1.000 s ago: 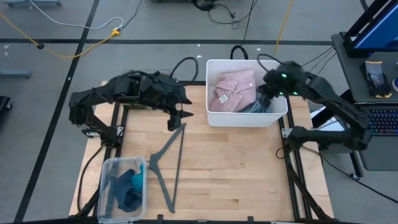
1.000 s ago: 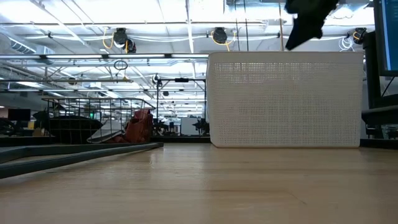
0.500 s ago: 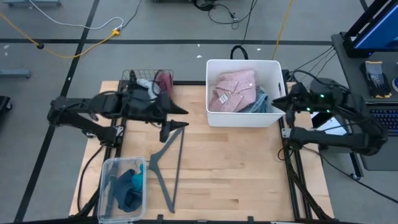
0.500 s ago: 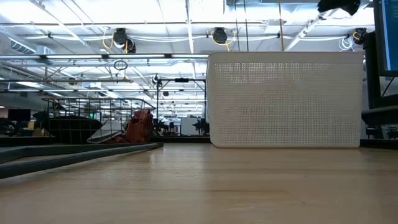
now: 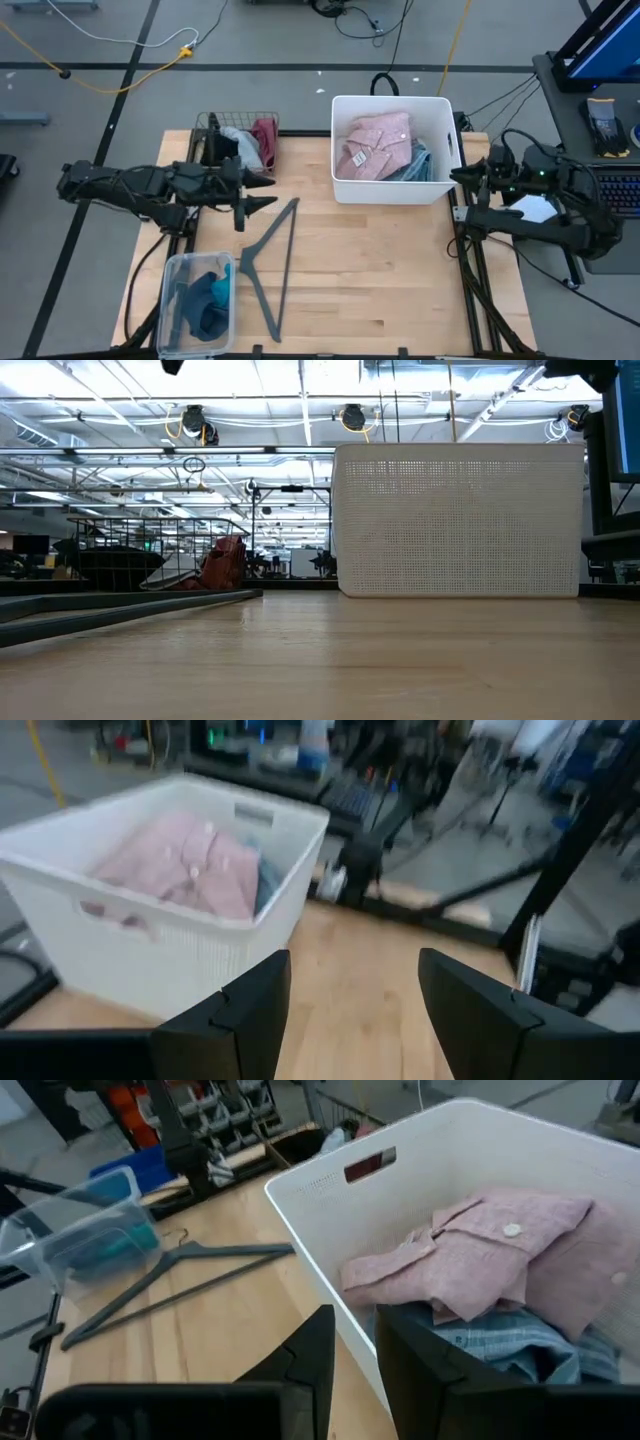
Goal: Pick & Place Cloths
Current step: Return to Home Position
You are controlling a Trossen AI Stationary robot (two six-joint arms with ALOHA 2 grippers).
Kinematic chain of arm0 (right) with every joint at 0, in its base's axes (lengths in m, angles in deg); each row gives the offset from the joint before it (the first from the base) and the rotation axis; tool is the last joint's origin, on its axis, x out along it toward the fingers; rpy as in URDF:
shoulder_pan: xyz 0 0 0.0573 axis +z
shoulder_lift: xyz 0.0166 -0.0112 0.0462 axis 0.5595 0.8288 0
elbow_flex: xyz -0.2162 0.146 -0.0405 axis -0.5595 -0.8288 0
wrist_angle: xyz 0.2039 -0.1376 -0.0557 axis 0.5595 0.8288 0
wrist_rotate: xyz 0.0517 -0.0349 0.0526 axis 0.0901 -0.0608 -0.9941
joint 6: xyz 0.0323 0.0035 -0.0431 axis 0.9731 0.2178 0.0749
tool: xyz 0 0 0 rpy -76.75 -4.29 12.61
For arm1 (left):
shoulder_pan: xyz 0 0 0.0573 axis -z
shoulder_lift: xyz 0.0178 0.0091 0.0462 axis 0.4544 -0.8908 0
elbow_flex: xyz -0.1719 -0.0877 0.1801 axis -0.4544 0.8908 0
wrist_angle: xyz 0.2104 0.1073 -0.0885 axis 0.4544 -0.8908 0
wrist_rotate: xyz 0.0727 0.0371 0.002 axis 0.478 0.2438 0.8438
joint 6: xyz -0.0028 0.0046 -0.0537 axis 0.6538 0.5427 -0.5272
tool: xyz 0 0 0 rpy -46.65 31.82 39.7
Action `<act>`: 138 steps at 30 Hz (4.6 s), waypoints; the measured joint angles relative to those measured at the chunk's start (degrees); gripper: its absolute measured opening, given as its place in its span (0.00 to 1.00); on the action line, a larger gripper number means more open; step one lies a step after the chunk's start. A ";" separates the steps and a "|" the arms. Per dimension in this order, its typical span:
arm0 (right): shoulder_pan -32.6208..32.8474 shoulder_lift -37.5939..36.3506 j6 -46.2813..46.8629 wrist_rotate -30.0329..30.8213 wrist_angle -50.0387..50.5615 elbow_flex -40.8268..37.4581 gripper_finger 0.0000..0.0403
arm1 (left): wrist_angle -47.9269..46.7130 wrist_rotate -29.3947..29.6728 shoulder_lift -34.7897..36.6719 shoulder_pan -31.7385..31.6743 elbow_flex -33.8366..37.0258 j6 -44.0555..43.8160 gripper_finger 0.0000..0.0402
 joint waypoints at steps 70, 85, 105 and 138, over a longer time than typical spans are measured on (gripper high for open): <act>17.81 -2.13 10.97 -19.17 -49.23 -32.12 0.16 | -2.31 1.17 21.33 0.13 17.06 -0.73 0.56; 44.25 -3.48 10.26 7.49 -38.00 -32.12 0.16 | -4.46 1.65 22.55 0.15 17.04 5.19 0.56; 44.50 -22.18 10.79 13.86 -32.47 -39.13 0.16 | -6.63 -7.54 33.75 0.15 17.00 12.78 0.56; 44.50 -23.48 12.99 17.83 -31.11 -41.39 0.16 | -4.29 -13.31 52.53 0.13 33.69 16.00 0.56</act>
